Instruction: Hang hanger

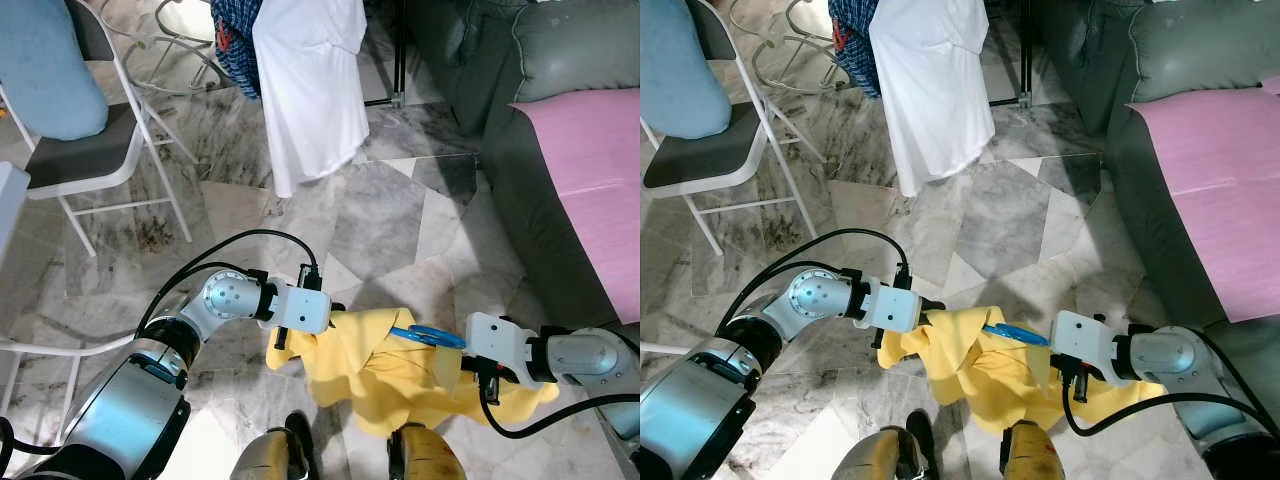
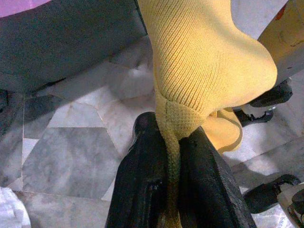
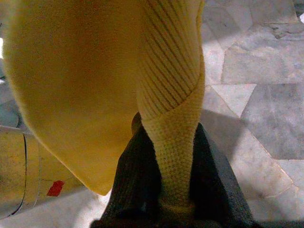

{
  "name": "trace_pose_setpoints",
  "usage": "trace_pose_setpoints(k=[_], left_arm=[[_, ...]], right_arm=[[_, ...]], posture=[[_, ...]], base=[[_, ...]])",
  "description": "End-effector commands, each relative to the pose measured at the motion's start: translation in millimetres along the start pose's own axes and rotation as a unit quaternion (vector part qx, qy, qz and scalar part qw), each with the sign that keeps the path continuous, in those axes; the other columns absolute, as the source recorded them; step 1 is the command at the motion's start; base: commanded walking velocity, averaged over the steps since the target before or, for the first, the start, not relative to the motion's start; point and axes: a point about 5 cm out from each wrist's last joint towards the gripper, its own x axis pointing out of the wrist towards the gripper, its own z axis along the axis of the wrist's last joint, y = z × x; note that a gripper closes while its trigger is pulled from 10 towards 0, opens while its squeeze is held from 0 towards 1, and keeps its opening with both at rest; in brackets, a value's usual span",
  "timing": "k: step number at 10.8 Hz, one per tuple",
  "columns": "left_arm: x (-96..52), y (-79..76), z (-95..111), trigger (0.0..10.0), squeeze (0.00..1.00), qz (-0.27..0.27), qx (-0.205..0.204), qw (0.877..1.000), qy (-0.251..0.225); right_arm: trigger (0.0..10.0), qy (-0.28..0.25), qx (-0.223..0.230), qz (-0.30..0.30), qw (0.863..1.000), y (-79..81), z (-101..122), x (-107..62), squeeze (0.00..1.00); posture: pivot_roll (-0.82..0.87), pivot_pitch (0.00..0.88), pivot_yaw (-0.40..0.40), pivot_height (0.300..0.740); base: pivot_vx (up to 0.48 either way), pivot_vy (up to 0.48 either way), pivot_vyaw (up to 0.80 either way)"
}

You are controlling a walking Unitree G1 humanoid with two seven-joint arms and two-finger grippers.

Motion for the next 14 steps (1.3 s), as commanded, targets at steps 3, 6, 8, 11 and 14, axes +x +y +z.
trace_pose_setpoints(k=[3, 6, 8, 11, 14], left_arm=[[-5.6, 6.9, 2, 0.0, 0.00, 0.022, 0.003, 1.000, -0.009], [-1.8, 0.2, 0, 6.2, 0.00, 0.023, 0.041, 0.999, 0.006], [-0.6, -1.7, -5, 10.0, 1.00, 0.074, 0.027, 0.997, 0.019], [-8.4, 18.9, -1, 10.0, 1.00, 0.187, 0.074, 0.979, 0.026], [-17.4, 26.4, -9, 10.0, 1.00, 0.324, -0.043, 0.945, 0.006]], right_arm=[[0.0, 0.001, 0.008, 0.001, 1.000, 3.9, -5, 1.8, 0.00], [0.0, -0.010, 0.011, -0.016, 1.000, 3.7, -4, 3.0, 0.00], [0.0, -0.006, 0.015, -0.040, 0.999, 2.0, -10, -0.8, 0.00], [0.0, 0.010, 0.028, -0.091, 0.995, -4.1, -17, -2.2, 0.00], [0.0, -0.002, 0.111, -0.191, 0.975, -9.1, -22, 10.8, 0.00]], posture=[[-0.27, 0.260, 0.176, 0.740], [-0.28, 0.257, 0.179, 0.740], [-0.28, 0.257, 0.176, 0.740], [-0.28, 0.259, 0.172, 0.740], [-0.29, 0.256, 0.166, 0.740]], base=[[0.000, 0.000, 0.00], [0.000, 0.000, 0.00], [0.000, 0.000, 0.00], [0.000, 0.000, 0.00], [0.000, 0.000, 0.00]])
